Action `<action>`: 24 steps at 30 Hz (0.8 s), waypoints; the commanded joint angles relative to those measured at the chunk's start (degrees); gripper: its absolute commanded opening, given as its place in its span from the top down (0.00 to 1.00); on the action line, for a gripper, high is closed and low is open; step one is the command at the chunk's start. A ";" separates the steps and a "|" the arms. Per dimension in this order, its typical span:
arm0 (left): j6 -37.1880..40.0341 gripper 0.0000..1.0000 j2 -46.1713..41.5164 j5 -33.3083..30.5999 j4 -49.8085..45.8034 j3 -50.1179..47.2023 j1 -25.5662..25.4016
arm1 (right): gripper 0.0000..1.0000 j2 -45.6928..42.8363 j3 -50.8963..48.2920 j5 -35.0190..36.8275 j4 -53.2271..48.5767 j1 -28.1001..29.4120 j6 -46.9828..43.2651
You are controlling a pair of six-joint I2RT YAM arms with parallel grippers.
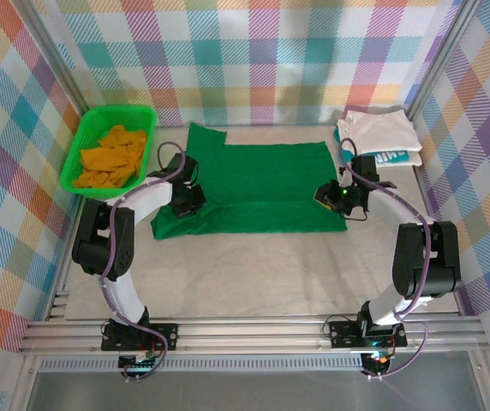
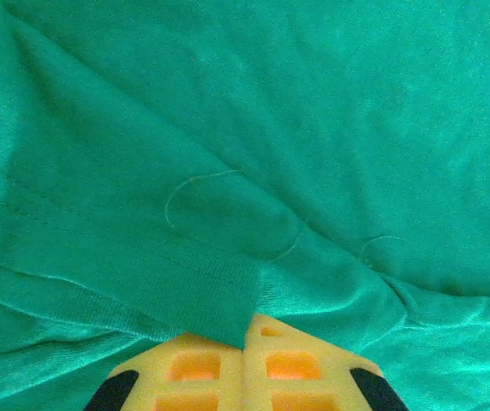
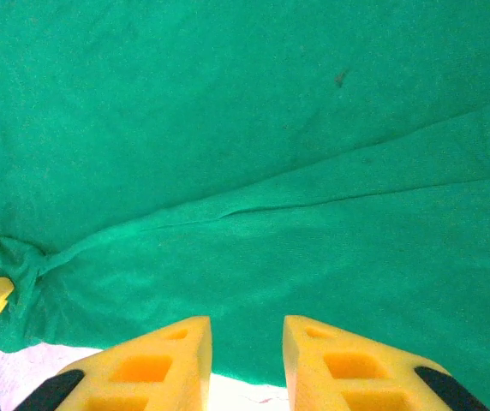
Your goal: Fold and stack the t-shirts
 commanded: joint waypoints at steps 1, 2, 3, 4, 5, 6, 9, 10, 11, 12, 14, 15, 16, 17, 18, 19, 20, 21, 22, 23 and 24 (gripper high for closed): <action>2.78 1.00 0.37 -2.08 -3.06 2.85 -0.60 | 0.71 -0.94 1.06 -1.73 0.00 0.46 0.87; 3.55 1.00 1.22 -2.41 -3.46 4.16 -0.60 | 0.71 -0.94 1.06 -1.69 -0.03 0.41 0.89; 4.55 1.00 2.19 -2.71 -4.06 5.84 -0.60 | 0.71 -0.94 1.08 -1.64 -0.03 0.39 0.89; 5.26 1.00 3.22 -3.01 -4.73 7.50 -0.60 | 0.71 -0.94 1.06 -1.64 -0.03 0.45 0.81; 6.23 1.00 4.44 -3.26 -5.32 9.57 -0.60 | 0.71 -0.84 1.13 -1.73 -0.03 0.45 0.80; 7.32 1.00 5.68 -3.41 -5.76 11.65 -0.69 | 0.71 -0.68 1.15 -1.79 -0.10 0.45 0.80; 10.00 1.00 9.80 -5.19 -7.99 18.52 -1.16 | 0.71 -0.78 0.82 -1.99 0.20 0.45 0.94; 11.11 0.99 11.70 -5.60 -8.68 21.20 -1.37 | 0.71 -0.76 0.80 -2.07 0.16 0.45 0.94; 12.15 0.95 13.79 -5.32 -9.75 24.16 -1.48 | 0.71 -0.89 0.73 -2.08 0.11 0.45 0.97; 13.01 0.92 15.73 -4.85 -10.98 27.04 -1.56 | 0.70 -0.93 0.71 -2.12 0.11 0.45 0.97; 15.14 0.90 19.72 -5.40 -13.21 33.13 -2.20 | 0.70 -1.19 0.90 -2.33 -0.15 0.44 0.83; 16.00 0.87 21.21 -5.96 -14.26 35.55 -2.47 | 0.70 -1.20 1.04 -2.43 -0.41 0.45 0.72; 17.07 0.84 22.51 -6.50 -15.29 38.21 -2.83 | 0.70 -1.22 1.23 -2.52 -0.76 0.44 0.68; 17.73 0.83 23.10 -7.69 -15.94 40.30 -3.26 | 0.70 -1.41 1.36 -2.52 -0.82 0.44 0.61; 17.94 0.81 23.08 -8.53 -16.43 41.59 -3.49 | 0.70 -1.53 1.33 -2.54 -0.89 0.45 0.56; 18.07 0.71 22.49 -9.11 -16.64 42.30 -3.61 | 0.70 -1.77 1.45 -2.60 -1.14 0.45 0.42; 18.32 0.59 21.19 -10.03 -16.27 42.08 -3.72 | 0.70 -1.92 1.63 -2.61 -1.45 0.46 0.25; 18.29 0.52 19.21 -11.35 -15.77 41.16 -3.85 | 0.70 -2.06 1.84 -2.57 -1.81 0.51 -0.05; 18.25 0.51 17.09 -11.91 -15.05 39.67 -3.86 | 0.70 -2.21 1.98 -2.48 -2.16 0.54 -0.31; 18.25 0.51 14.20 -12.34 -13.69 36.93 -3.86 | 0.70 -2.47 2.03 -2.35 -2.41 0.53 -0.49; 18.04 0.52 10.84 -13.06 -11.83 33.34 -3.79 | 0.70 -2.69 1.99 -2.28 -2.39 0.62 -0.83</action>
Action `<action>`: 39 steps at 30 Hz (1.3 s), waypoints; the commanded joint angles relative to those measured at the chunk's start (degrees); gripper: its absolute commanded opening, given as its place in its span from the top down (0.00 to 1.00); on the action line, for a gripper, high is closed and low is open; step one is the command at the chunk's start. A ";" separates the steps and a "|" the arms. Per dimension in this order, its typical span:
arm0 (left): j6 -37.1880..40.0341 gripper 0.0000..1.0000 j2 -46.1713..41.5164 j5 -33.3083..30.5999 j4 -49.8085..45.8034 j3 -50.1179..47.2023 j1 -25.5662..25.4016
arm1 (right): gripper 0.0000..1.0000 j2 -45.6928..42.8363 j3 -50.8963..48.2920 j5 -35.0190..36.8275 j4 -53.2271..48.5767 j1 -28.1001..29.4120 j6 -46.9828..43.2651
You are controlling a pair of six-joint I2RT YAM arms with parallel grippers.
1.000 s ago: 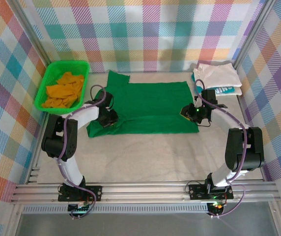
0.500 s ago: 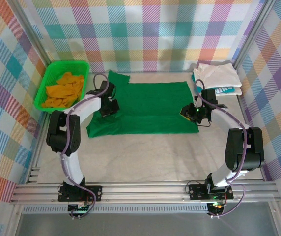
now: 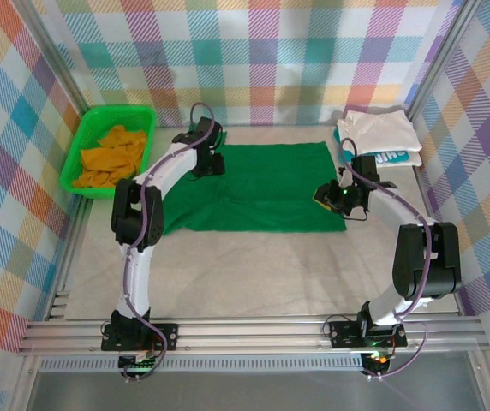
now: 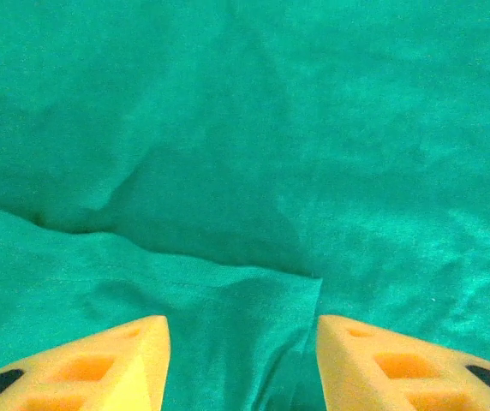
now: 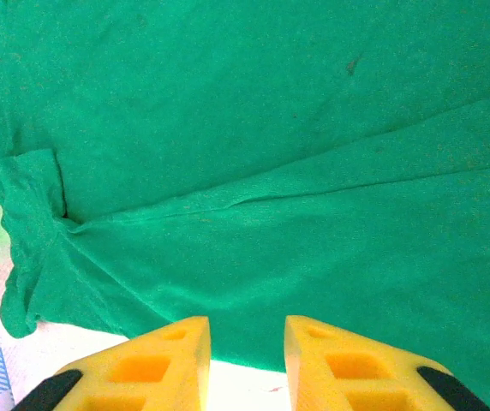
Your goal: Fold and stack the t-shirts
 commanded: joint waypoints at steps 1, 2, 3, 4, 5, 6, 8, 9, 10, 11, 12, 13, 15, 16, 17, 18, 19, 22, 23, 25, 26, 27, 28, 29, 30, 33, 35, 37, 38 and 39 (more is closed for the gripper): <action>1.20 0.52 -12.65 -4.59 1.90 -8.08 -0.21 | 0.70 -2.23 1.61 -0.82 -1.15 0.77 -1.44; 0.34 0.52 -16.37 -5.49 3.73 -12.49 -0.16 | 0.70 -2.32 1.60 -0.52 -1.37 1.03 -1.79; -0.74 0.52 -20.16 -5.82 5.67 -17.22 0.03 | 0.70 -2.18 1.52 -0.28 -1.56 1.21 -2.14; -1.91 0.50 -23.36 -5.68 7.41 -21.46 0.36 | 0.70 -2.02 1.45 -0.10 -1.70 1.50 -2.41; -3.67 0.49 -26.91 -5.22 9.30 -26.38 0.98 | 0.71 -1.66 1.36 0.31 -1.83 1.77 -2.75; -5.21 0.49 -30.13 -4.13 10.75 -31.14 1.86 | 0.71 -1.18 1.26 0.99 -1.91 2.13 -2.93; -7.85 0.49 -34.63 -1.22 11.63 -38.45 4.22 | 0.71 -0.21 1.17 2.02 -2.42 2.61 -3.29; -8.84 0.47 -36.51 0.55 11.42 -41.65 5.86 | 0.72 0.24 1.09 2.52 -2.73 2.72 -3.27; -9.53 0.47 -37.62 2.16 11.01 -44.05 7.36 | 0.73 0.53 1.01 3.38 -3.08 2.86 -3.24; -10.06 0.47 -38.90 3.34 10.49 -46.65 8.90 | 0.74 0.82 0.85 4.65 -3.68 2.89 -2.92; -10.54 0.47 -40.14 3.99 10.00 -48.94 10.18 | 0.75 1.01 0.66 5.95 -4.26 2.86 -2.52; -10.76 0.47 -41.14 4.68 9.73 -51.02 11.06 | 0.77 1.02 0.35 6.73 -4.47 2.84 -2.33; -11.49 0.49 -43.03 5.75 9.44 -54.70 12.83 | 0.82 1.17 -0.30 7.99 -4.87 2.88 -1.77; -11.68 0.50 -43.57 6.38 9.68 -56.15 13.39 | 0.84 1.39 -0.48 8.51 -5.08 2.81 -1.35; -12.07 0.50 -43.80 7.20 10.07 -57.53 14.04 | 0.86 1.72 -0.71 8.78 -5.08 2.86 -1.00; -12.24 0.50 -43.76 7.86 10.78 -58.45 14.63 | 0.86 2.18 -0.80 8.91 -5.02 2.86 -0.52; -12.19 0.50 -43.45 8.51 11.65 -59.09 14.97 | 0.87 2.52 -0.93 8.79 -4.79 2.89 -0.18; -11.21 0.50 -41.01 8.44 15.24 -60.00 15.80 | 0.86 3.65 -0.94 7.04 -3.15 2.86 0.62; -10.98 0.51 -39.94 9.09 16.47 -59.64 16.13 | 0.86 3.90 -0.78 6.46 -2.69 2.88 0.85; -10.77 0.55 -38.06 9.42 18.18 -58.71 16.32 | 0.86 4.23 -0.35 5.93 -2.62 2.82 0.87; -10.71 0.58 -37.12 9.09 18.45 -58.04 16.40 | 0.86 4.16 -0.28 6.29 -2.71 2.89 0.96; -10.60 0.60 -36.29 8.59 18.53 -57.31 16.62 | 0.86 4.18 -0.53 7.03 -2.71 2.85 0.91; -10.60 0.60 -35.53 8.18 18.49 -56.71 16.79 | 0.86 4.22 -0.69 7.66 -2.92 2.82 1.04; -10.38 0.62 -34.58 7.92 18.53 -56.22 17.13 | 0.86 4.40 -0.96 8.48 -3.18 2.73 1.19; -10.24 0.64 -33.45 7.81 18.50 -55.73 17.59 | 0.86 4.57 -1.38 8.82 -3.15 2.80 1.68; -10.07 0.64 -29.63 10.08 18.16 -54.27 20.18 | 0.85 5.10 -2.85 8.99 -2.34 2.56 3.45; -9.72 0.65 -28.04 10.49 18.19 -53.96 21.57 | 0.84 5.85 -3.22 9.84 -2.27 2.39 4.34; -9.54 0.69 -27.19 10.78 17.69 -53.63 22.62 | 0.84 6.91 -3.44 9.74 -2.00 1.66 5.47; -9.52 0.69 -27.07 10.86 17.05 -53.44 23.15 | 0.84 7.39 -3.82 8.99 -1.44 0.91 6.20; -9.53 0.69 -27.08 11.00 16.43 -53.59 23.69 | 0.84 7.68 -4.41 7.86 -0.49 0.14 7.04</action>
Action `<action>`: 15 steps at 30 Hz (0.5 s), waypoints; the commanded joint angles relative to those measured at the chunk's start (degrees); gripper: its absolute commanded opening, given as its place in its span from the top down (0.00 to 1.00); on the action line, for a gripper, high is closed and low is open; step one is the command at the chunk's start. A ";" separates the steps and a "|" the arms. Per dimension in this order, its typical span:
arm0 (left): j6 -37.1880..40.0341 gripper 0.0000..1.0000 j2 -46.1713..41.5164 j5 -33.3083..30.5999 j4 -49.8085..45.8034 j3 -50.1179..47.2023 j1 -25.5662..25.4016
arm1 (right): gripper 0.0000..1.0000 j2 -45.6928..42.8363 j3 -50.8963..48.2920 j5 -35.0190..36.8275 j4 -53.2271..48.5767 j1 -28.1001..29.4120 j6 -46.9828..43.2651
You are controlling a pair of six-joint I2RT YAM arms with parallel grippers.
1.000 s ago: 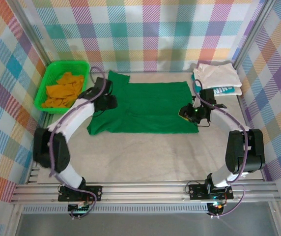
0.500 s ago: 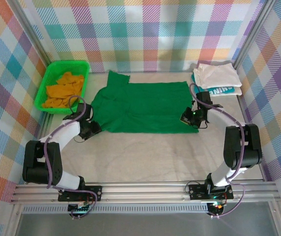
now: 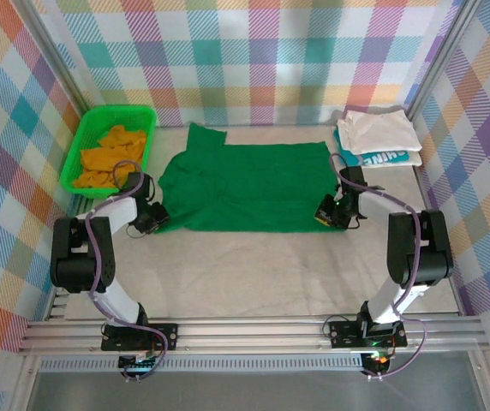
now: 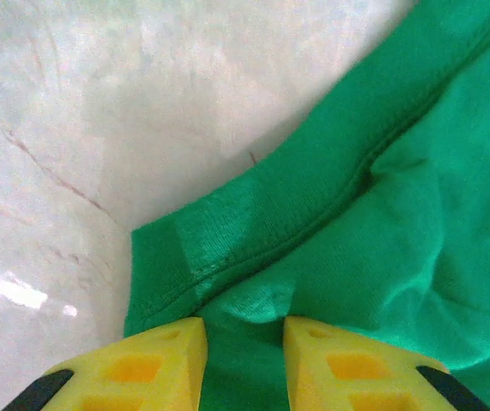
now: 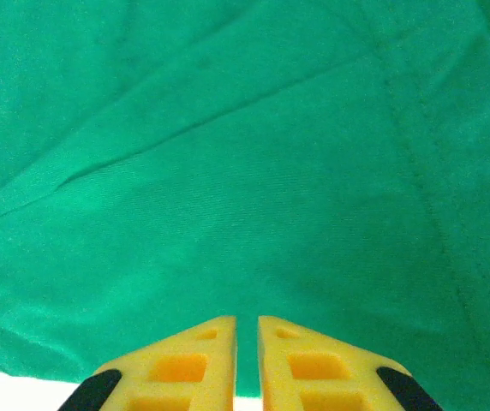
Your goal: Fold and stack the t-shirts
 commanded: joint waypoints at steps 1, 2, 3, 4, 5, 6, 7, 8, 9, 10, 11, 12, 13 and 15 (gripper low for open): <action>0.97 0.68 1.24 0.81 -2.14 0.36 2.15 | 0.84 1.47 -2.00 -2.06 2.42 -2.29 3.67; 1.04 0.67 0.89 1.17 -2.67 0.06 2.61 | 0.83 1.33 -2.77 -2.88 3.48 -2.91 4.53; 1.21 0.67 0.46 0.99 -3.19 -0.26 2.93 | 0.83 1.25 -3.35 -3.07 4.17 -3.14 4.91; 1.36 0.66 0.13 0.57 -3.82 -0.59 3.34 | 0.83 1.07 -3.56 -2.79 3.96 -3.28 4.94; 1.77 0.65 -0.24 0.33 -4.14 -1.00 3.87 | 0.83 1.00 -3.84 -2.55 3.80 -3.33 5.03; 2.39 0.65 -0.43 0.05 -4.25 -1.46 4.59 | 0.83 0.82 -4.25 -2.70 3.72 -3.51 5.11; 2.82 0.65 -0.34 -0.19 -4.33 -1.72 5.43 | 0.83 0.64 -4.69 -3.02 3.59 -3.64 5.36; 3.20 0.65 -0.11 0.03 -4.42 -1.80 6.49 | 0.83 0.37 -5.41 -3.81 3.69 -3.86 5.96; 3.46 0.65 0.14 0.71 -4.42 -1.69 7.46 | 0.83 -0.27 -6.11 -4.36 3.84 -4.08 6.41; 3.81 0.65 0.12 1.19 -4.34 -1.55 7.83 | 0.82 -0.86 -6.52 -4.33 3.56 -4.10 6.80; 4.36 0.65 -0.07 1.29 -4.42 -1.04 7.84 | 0.82 -1.74 -7.03 -4.24 3.16 -4.15 7.11; 4.85 0.65 -0.33 1.26 -4.59 -0.56 7.80 | 0.82 -2.56 -7.37 -3.86 2.49 -4.16 7.38; 4.98 0.64 -0.66 1.25 -4.95 -0.09 7.83 | 0.82 -3.39 -7.60 -3.51 1.99 -4.21 7.65; 5.37 0.65 -1.41 2.28 -6.00 1.07 7.40 | 0.82 -4.99 -7.78 -3.14 1.34 -4.18 7.78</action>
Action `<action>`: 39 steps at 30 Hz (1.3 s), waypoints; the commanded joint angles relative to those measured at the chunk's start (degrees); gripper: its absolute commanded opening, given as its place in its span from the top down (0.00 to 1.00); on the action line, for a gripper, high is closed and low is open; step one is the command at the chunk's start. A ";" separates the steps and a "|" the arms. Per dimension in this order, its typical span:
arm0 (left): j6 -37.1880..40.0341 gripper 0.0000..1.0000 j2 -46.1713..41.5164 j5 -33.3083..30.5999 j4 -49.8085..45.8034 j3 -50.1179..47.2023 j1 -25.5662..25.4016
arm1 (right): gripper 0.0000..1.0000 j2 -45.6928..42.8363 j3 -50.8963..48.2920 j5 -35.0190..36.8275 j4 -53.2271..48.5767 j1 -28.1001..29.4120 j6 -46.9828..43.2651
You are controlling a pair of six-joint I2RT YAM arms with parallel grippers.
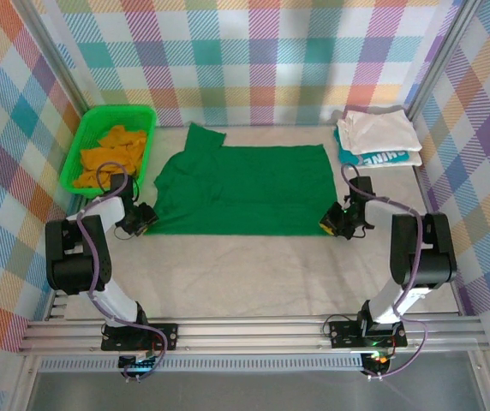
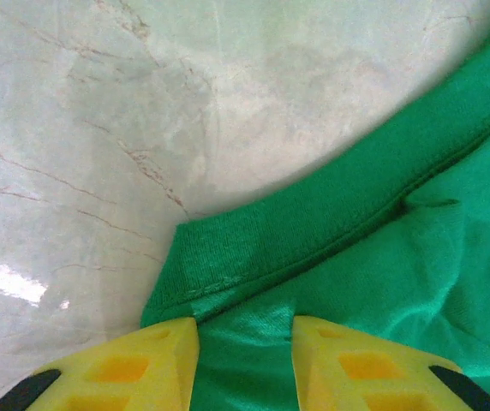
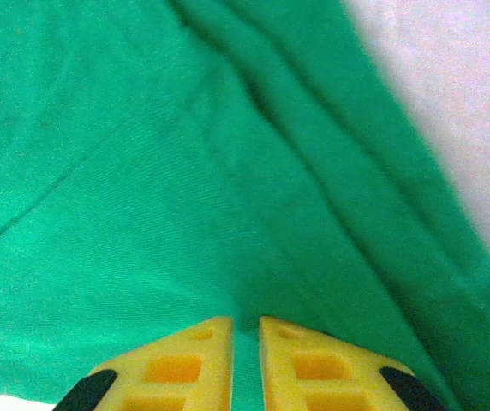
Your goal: Fold and stack the t-shirts
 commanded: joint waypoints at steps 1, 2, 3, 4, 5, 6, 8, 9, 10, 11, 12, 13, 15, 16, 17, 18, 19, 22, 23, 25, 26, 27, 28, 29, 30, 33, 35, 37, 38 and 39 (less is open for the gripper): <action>2.05 0.64 -1.86 -0.01 -4.93 1.40 -0.06 | 0.82 -3.26 -0.76 0.73 -2.61 -0.35 1.65; 1.93 0.64 -2.90 0.11 -5.55 1.74 -0.95 | 0.82 -3.95 -0.58 0.50 -2.22 -0.33 1.36; 1.68 0.63 -4.08 0.07 -6.24 2.17 -2.00 | 0.82 -4.48 -0.05 0.30 -2.13 -0.26 0.94; 1.27 0.63 -5.24 -0.17 -7.02 2.66 -3.00 | 0.82 -4.85 0.68 0.44 -2.46 -0.06 0.38; 0.72 0.63 -6.82 -1.13 -7.91 3.29 -4.41 | 0.81 -5.27 1.85 0.47 -2.84 0.53 -0.71; 0.22 0.62 -8.78 -2.50 -8.42 3.87 -5.87 | 0.81 -5.63 3.48 1.35 -3.94 1.44 -2.04; -1.11 0.62 -12.10 -5.14 -8.37 4.73 -8.84 | 0.81 -5.78 6.86 3.20 -5.85 4.12 -4.87; -1.81 0.61 -13.43 -5.75 -7.55 5.06 -9.92 | 0.80 -5.29 8.70 4.23 -6.83 5.77 -6.23; -2.30 0.61 -14.03 -5.50 -6.11 5.00 -10.59 | 0.80 -4.69 10.25 5.43 -7.84 7.11 -6.75; -2.57 0.61 -13.97 -4.73 -4.02 4.94 -11.29 | 0.81 -3.64 11.40 5.83 -7.83 8.47 -7.07; -2.97 0.61 -13.01 -4.37 -2.66 5.27 -11.83 | 0.82 -2.47 12.10 5.58 -6.91 9.42 -7.10; -3.12 0.63 -11.51 -3.99 -1.97 5.83 -12.32 | 0.83 -1.30 12.81 5.65 -6.37 10.06 -6.68; -3.02 0.68 -7.61 -3.48 -0.53 7.46 -13.40 | 0.89 1.71 14.44 4.62 -5.45 11.00 -5.73; -3.07 0.69 -6.17 -3.65 0.86 7.61 -14.13 | 0.92 2.82 15.03 4.72 -5.15 11.35 -5.34; -3.38 0.69 -4.76 -3.39 2.94 7.46 -14.77 | 0.98 3.95 15.43 5.14 -4.56 11.70 -4.94; -3.79 0.70 -3.43 -3.02 4.95 7.21 -15.19 | 1.00 5.04 15.94 5.66 -4.18 12.03 -4.78; -4.21 0.70 -2.29 -2.77 6.28 6.96 -15.52 | 1.00 6.00 16.52 6.17 -4.40 12.15 -4.73; -5.04 0.71 1.84 -1.71 10.03 7.00 -15.88 | 1.00 8.53 17.31 6.68 -4.25 12.17 -4.46; -5.42 0.71 3.17 -1.82 11.10 6.88 -15.87 | 1.00 9.09 17.23 6.91 -3.99 12.16 -4.45; -5.87 0.71 5.04 -1.74 12.19 6.20 -15.89 | 1.00 10.23 17.14 7.12 -3.76 12.13 -4.34; -6.22 0.71 5.70 -1.73 12.87 5.47 -15.87 | 1.00 10.70 16.86 7.06 -3.55 12.17 -4.22; -6.74 0.71 6.19 -2.02 13.38 4.57 -15.91 | 1.00 10.92 16.37 6.97 -3.20 12.14 -3.88; -7.34 0.71 6.42 -2.31 13.66 3.69 -15.87 | 1.00 10.93 15.69 6.88 -2.87 12.14 -3.49; -8.05 0.70 6.44 -2.31 14.44 2.15 -15.98 | 1.00 10.86 14.76 6.80 -2.22 12.15 -3.23; -8.63 0.69 6.20 -2.30 15.46 0.52 -16.04 | 1.00 10.69 13.67 6.51 -1.53 12.14 -3.03; -10.27 0.69 4.84 -2.05 16.77 -4.14 -16.55 | 1.00 9.90 10.02 4.42 0.05 12.17 -2.70; -11.12 0.69 2.92 -1.40 16.43 -6.78 -17.22 | 1.00 8.19 6.01 4.33 1.59 12.17 -1.43; -11.67 0.69 -0.14 -1.81 14.38 -9.35 -18.30 | 1.00 5.85 1.90 4.67 1.96 12.19 -0.54; -12.12 0.68 -2.45 -2.56 12.48 -10.79 -18.86 | 1.00 4.27 -0.43 5.00 1.87 12.17 -0.05; -12.72 0.68 -5.11 -3.16 10.70 -12.31 -19.39 | 1.00 2.41 -2.65 5.36 1.63 12.17 0.51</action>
